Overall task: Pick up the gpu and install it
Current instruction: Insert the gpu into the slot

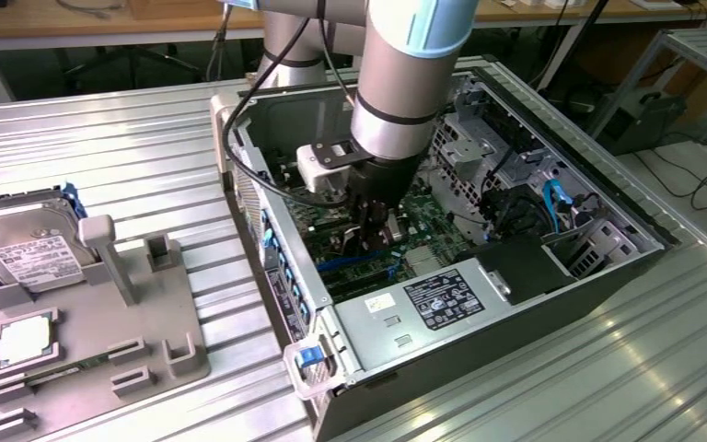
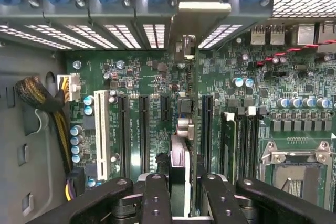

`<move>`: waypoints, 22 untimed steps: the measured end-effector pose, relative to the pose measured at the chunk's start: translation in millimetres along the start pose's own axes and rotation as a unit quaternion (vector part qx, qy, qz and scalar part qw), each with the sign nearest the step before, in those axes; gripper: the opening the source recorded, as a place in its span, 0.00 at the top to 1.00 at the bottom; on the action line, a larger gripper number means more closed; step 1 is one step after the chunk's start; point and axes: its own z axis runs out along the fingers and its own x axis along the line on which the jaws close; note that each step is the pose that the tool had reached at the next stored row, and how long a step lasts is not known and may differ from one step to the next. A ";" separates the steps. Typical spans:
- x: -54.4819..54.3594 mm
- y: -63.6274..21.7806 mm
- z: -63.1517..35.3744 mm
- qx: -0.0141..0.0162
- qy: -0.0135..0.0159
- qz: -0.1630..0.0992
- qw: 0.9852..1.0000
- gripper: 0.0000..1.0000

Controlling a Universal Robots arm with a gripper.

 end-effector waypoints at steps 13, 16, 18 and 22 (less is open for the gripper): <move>-2.4 -4.3 0.8 -0.001 0.014 0.000 1.000 0.72; -4.6 -4.2 1.2 -0.001 0.014 0.000 1.000 0.72; -5.6 -3.9 1.9 -0.001 0.014 0.000 1.000 0.72; -5.8 -0.8 4.1 -0.001 0.014 0.000 1.000 0.72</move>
